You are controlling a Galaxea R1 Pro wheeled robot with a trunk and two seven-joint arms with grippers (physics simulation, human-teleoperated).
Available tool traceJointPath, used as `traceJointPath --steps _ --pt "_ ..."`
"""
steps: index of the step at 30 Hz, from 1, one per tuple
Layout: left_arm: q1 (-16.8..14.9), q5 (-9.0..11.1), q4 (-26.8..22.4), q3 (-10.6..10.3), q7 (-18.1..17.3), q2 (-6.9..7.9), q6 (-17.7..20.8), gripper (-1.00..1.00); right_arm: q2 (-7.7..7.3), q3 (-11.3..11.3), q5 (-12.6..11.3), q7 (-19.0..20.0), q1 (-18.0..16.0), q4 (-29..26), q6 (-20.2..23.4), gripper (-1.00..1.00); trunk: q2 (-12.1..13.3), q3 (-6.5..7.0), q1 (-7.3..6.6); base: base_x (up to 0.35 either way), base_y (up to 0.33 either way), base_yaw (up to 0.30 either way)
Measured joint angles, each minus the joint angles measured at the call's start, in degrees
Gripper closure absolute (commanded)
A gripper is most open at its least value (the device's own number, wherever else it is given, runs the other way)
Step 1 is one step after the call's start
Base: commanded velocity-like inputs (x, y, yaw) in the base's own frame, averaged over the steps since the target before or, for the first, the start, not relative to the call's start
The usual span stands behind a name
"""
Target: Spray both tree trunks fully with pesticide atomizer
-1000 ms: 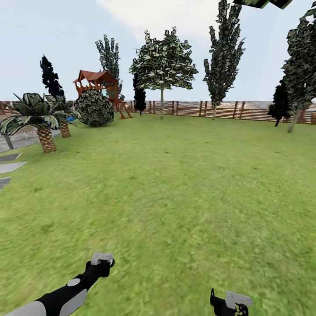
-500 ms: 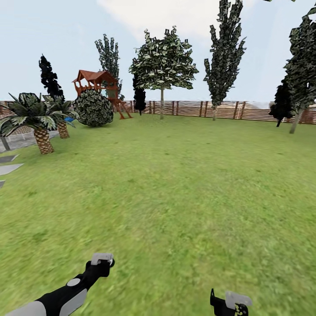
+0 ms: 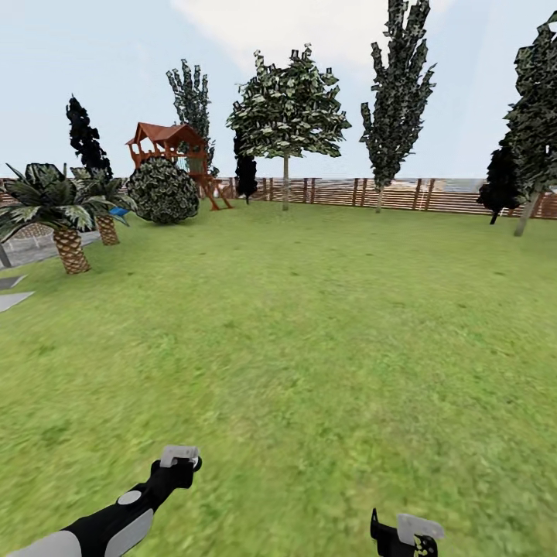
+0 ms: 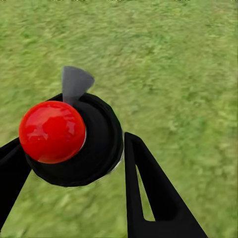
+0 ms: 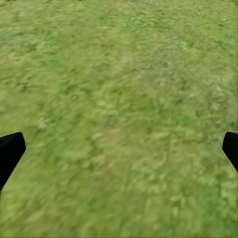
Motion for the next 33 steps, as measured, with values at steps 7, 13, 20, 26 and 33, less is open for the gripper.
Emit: traceJointPath --steps 7,13,20,26,33 --pt "0.0 0.1 0.0 0.0 0.0 0.01 0.0 1.00 0.00 0.0 0.0 -0.1 0.0 0.0 0.0 -1.00 0.0 0.00 0.00 0.334 0.000 0.000" --pt "0.2 0.1 -0.1 0.0 0.0 0.02 0.0 1.00 -0.01 -0.1 0.0 -0.2 0.0 0.0 0.0 -1.00 0.0 0.00 0.00 0.334 0.000 0.000" --pt "0.5 0.1 -0.1 0.1 0.0 0.00 0.0 1.00 -0.05 -0.1 -0.1 -0.2 0.0 -0.1 0.0 -1.00 0.0 0.00 0.00 0.334 0.000 0.000" --pt "0.6 0.1 -0.1 0.1 0.0 0.00 0.0 1.00 -0.01 -0.1 -0.2 -0.2 0.0 -0.1 0.0 -1.00 0.0 0.00 0.00 0.334 0.000 0.000" --pt "0.6 0.1 -0.2 0.1 0.0 0.00 0.0 1.00 0.00 -0.1 -0.2 -0.2 0.0 -0.2 0.0 -1.00 0.0 0.00 0.00 0.334 0.000 0.000"
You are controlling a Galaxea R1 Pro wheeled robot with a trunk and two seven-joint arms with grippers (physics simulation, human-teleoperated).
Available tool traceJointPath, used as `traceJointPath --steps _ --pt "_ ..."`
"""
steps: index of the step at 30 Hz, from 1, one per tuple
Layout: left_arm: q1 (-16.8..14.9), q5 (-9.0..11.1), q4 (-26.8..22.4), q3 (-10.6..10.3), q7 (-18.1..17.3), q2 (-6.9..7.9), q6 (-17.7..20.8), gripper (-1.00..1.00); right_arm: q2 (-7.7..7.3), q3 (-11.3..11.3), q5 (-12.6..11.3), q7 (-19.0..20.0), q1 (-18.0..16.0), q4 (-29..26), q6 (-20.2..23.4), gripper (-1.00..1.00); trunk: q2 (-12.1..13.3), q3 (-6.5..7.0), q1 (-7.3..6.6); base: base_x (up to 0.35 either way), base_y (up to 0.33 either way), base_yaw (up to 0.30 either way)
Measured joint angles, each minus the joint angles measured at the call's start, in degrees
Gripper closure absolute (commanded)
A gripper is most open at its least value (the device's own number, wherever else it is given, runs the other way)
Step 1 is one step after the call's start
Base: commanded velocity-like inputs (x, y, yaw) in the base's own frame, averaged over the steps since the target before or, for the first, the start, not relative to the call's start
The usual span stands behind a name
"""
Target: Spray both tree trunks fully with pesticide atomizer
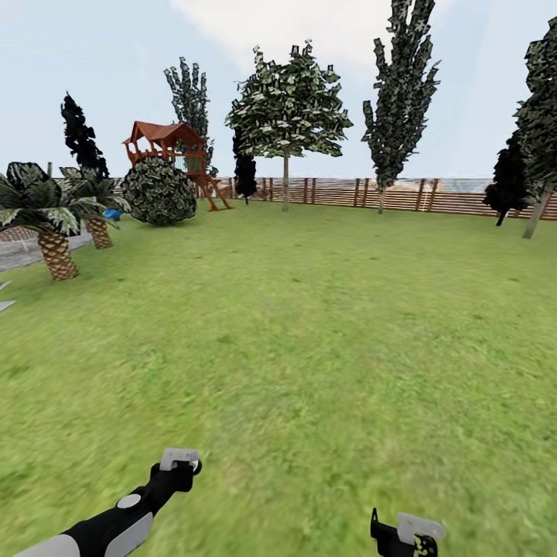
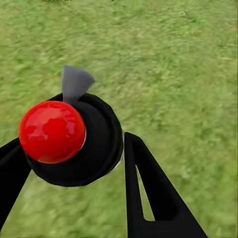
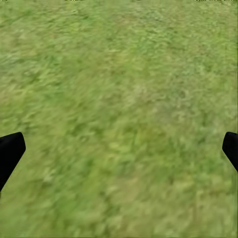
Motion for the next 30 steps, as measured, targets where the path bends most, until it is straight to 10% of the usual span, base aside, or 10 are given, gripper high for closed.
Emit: traceJointPath --steps 30 --pt "0.0 0.0 0.0 0.0 0.1 0.00 0.0 1.00 0.03 0.0 0.0 0.0 0.0 -0.1 0.0 -1.00 0.0 0.00 0.00 0.334 0.000 0.000"
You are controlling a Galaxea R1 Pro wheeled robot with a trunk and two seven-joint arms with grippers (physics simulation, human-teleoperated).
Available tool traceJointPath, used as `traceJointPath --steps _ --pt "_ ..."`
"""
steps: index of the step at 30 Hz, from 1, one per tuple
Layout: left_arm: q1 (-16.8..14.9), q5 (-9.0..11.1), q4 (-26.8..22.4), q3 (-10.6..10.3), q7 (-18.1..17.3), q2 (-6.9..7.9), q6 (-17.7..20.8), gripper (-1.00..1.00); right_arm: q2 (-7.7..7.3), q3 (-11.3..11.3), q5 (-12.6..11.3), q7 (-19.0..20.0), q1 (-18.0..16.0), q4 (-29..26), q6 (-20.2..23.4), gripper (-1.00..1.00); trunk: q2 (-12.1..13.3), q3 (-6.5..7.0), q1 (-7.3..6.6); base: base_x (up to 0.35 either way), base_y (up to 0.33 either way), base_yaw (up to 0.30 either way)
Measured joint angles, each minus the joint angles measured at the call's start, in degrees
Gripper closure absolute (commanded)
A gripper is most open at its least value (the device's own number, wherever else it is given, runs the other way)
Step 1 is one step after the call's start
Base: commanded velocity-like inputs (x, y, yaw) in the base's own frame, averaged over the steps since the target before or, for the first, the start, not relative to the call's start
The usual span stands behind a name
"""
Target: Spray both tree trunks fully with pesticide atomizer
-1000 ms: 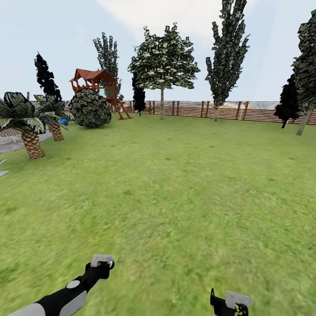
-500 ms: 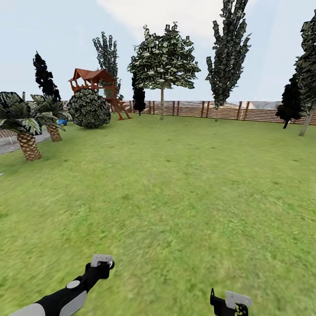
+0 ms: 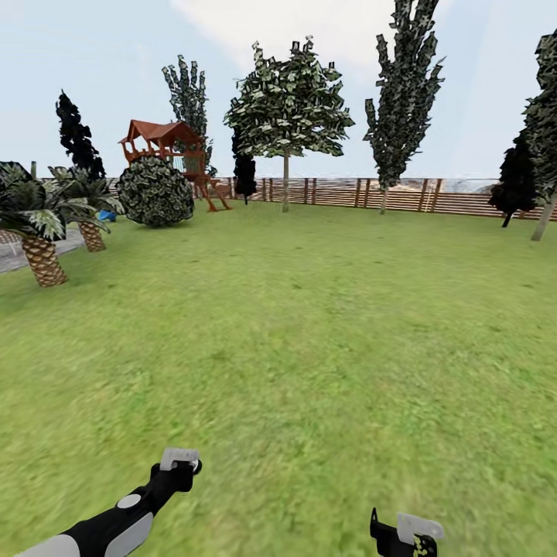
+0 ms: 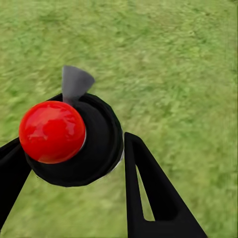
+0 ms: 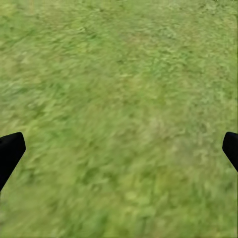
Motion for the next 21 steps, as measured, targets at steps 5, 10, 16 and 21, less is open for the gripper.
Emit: traceJointPath --steps 5,10,16,21 --pt "0.0 0.0 0.0 0.0 0.0 0.00 0.0 1.00 0.00 0.0 0.0 0.0 0.0 0.0 0.0 -1.00 0.0 0.00 0.00 0.334 0.000 0.000" --pt "0.0 0.0 0.0 0.0 0.0 0.00 0.0 1.00 0.00 0.0 0.0 0.0 0.0 0.0 0.0 -1.00 0.0 0.00 0.00 0.334 0.000 0.000" --pt "0.0 0.0 0.1 0.0 0.0 0.00 0.0 1.00 0.00 0.1 0.0 0.0 0.0 0.0 0.0 -1.00 0.0 0.00 0.00 0.334 0.000 0.000" --pt "0.0 0.0 0.1 0.0 0.0 0.00 0.0 1.00 0.00 0.1 0.0 0.0 0.0 0.0 0.0 -1.00 0.0 0.00 0.00 0.334 0.000 0.000"
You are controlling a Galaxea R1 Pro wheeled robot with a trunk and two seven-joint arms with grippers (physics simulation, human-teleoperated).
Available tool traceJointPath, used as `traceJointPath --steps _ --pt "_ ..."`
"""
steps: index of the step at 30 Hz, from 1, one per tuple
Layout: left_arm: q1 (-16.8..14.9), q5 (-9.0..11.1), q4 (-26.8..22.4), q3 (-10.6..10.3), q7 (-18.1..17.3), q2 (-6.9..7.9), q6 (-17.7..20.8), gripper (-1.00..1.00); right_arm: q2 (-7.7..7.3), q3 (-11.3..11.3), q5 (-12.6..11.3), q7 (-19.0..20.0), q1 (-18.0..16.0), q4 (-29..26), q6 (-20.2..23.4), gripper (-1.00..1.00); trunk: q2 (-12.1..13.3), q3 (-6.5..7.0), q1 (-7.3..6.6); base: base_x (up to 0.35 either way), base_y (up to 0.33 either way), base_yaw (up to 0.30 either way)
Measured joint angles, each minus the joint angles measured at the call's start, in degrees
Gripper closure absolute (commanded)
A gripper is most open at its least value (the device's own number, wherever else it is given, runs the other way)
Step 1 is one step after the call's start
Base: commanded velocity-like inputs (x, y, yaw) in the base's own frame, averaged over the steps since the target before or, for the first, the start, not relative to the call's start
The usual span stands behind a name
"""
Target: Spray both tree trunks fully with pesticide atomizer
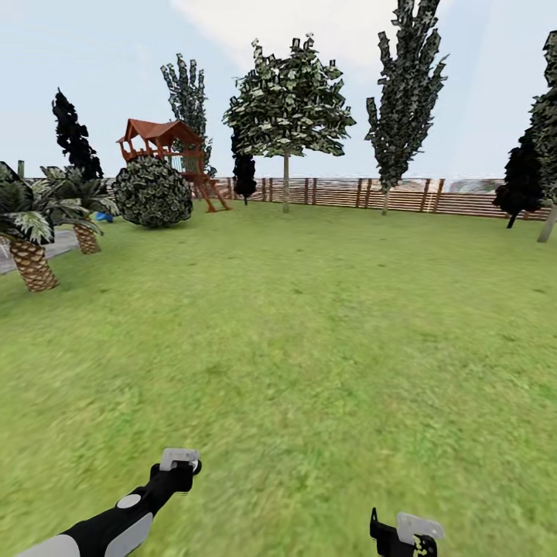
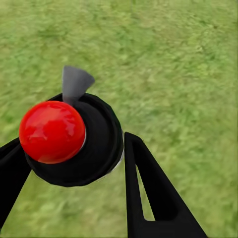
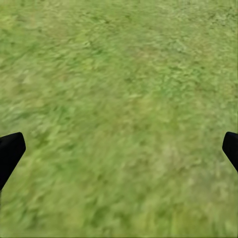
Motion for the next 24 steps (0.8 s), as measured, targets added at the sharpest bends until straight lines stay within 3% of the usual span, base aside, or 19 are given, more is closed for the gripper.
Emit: traceJointPath --steps 24 --pt "0.0 0.0 0.2 0.0 -0.1 -0.08 0.0 1.00 -0.16 -0.4 -0.3 0.0 0.0 0.1 0.0 -1.00 0.0 0.00 0.00 0.334 0.000 0.000"
